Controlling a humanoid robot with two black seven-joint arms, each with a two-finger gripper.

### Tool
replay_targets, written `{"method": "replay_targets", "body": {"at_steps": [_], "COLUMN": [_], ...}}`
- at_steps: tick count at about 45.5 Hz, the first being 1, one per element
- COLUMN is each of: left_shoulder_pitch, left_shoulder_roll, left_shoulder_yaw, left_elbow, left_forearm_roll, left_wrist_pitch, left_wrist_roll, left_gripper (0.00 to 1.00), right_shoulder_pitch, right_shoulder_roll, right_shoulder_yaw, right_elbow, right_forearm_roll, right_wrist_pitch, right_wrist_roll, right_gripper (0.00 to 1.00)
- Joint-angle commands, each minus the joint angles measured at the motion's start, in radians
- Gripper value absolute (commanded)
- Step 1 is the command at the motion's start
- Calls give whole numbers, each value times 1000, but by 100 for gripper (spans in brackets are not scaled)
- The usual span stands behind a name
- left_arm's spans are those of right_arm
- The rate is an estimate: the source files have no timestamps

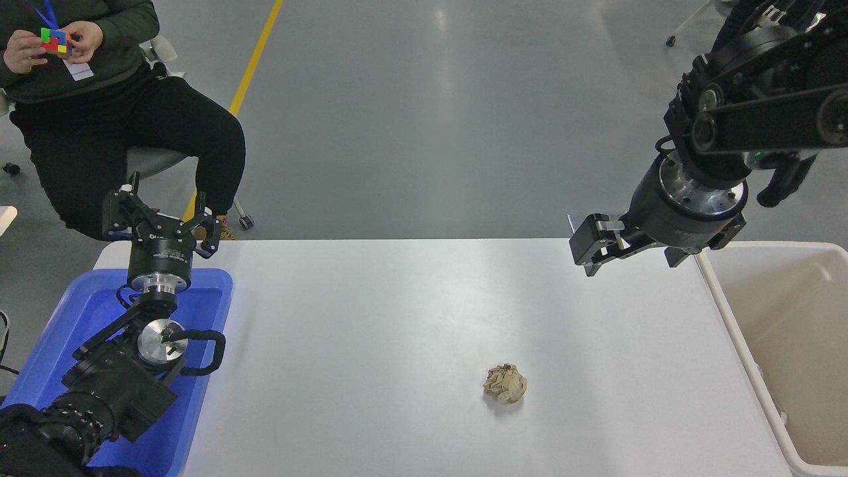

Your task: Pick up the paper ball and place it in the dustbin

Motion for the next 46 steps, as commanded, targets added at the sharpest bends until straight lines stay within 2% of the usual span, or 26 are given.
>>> {"method": "replay_targets", "body": {"at_steps": [1,19,32,42,46], "left_shoulder_pitch": [-1,-1,1,1,-1], "left_shoulder_roll": [0,-2,-2,-2,0], "left_shoulder_yaw": [0,-6,-6,-6,-6], "left_elbow": [0,0,0,0,0], "left_forearm_roll": [0,-1,-1,-1,-1], "left_wrist_pitch": [0,0,0,0,0], "left_wrist_roll": [0,0,0,0,0], "left_gripper": [99,99,99,99,99], "right_shoulder_pitch": [-1,-29,-110,-283,-357], "right_shoulder_roll": [-12,-9,-1,11,53], "right_shoulder_yaw": [0,18,64,109,138], "right_elbow": [0,-29,-60,-75,-68], "right_forearm_roll": [-3,-6,-4,-7,-6], "right_wrist_pitch": [0,-3,-66,-231,-354], "right_wrist_roll": [0,0,0,0,0], "right_gripper": [100,100,100,100,100]}}
